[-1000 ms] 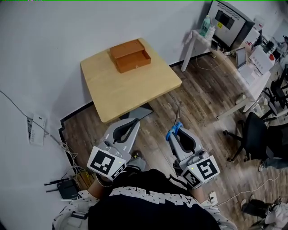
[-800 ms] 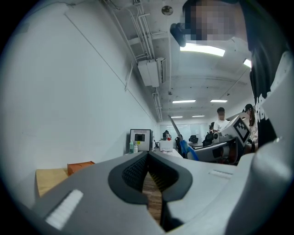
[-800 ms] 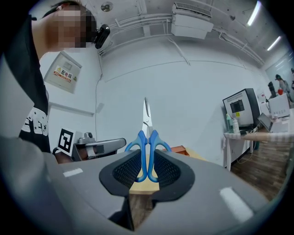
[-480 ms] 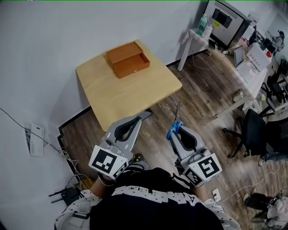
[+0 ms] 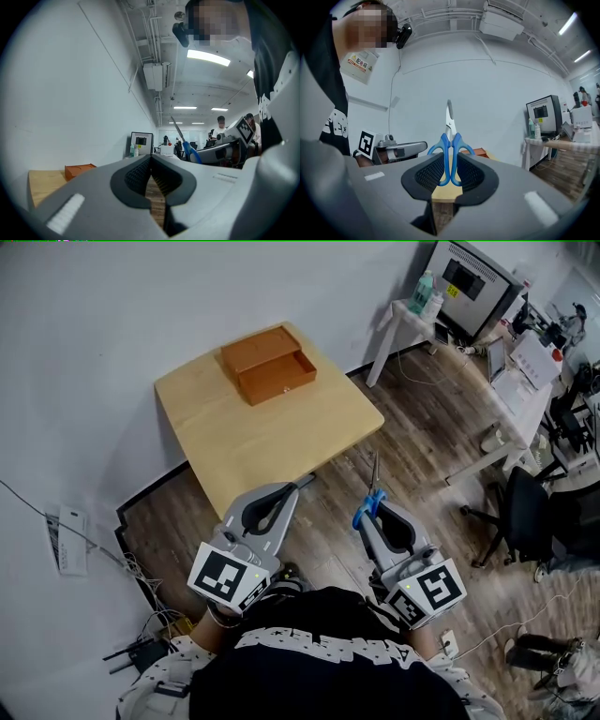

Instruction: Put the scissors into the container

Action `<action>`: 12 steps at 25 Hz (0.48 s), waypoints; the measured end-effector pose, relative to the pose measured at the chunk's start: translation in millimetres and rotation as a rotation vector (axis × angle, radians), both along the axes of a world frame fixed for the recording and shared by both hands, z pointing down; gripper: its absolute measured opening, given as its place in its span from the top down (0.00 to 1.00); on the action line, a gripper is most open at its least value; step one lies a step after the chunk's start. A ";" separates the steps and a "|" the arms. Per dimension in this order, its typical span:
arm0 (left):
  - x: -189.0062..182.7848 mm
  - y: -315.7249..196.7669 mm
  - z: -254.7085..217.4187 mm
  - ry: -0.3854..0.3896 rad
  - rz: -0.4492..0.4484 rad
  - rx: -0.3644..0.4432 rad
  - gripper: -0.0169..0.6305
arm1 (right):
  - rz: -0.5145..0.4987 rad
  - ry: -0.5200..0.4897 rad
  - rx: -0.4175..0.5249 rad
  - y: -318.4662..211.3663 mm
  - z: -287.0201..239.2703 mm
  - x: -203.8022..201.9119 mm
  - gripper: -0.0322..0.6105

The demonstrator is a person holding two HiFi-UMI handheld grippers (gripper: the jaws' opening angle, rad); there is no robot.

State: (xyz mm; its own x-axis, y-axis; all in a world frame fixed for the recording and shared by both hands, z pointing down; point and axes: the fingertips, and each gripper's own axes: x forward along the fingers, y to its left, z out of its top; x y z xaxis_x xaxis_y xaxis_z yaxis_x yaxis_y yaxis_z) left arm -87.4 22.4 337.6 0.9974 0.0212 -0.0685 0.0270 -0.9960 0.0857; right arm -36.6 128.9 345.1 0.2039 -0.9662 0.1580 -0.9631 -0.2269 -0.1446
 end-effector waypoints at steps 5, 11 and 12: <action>-4.4 -9.1 9.6 -0.012 -0.016 -0.024 0.97 | -0.002 -0.008 -0.010 -7.5 3.9 -0.5 0.79; 0.2 -17.9 13.7 -0.023 -0.045 -0.021 0.97 | -0.013 -0.026 -0.007 -15.2 8.0 14.6 0.79; 1.4 -20.2 12.8 -0.025 -0.056 -0.017 0.97 | -0.019 -0.023 -0.005 -17.8 7.5 19.1 0.79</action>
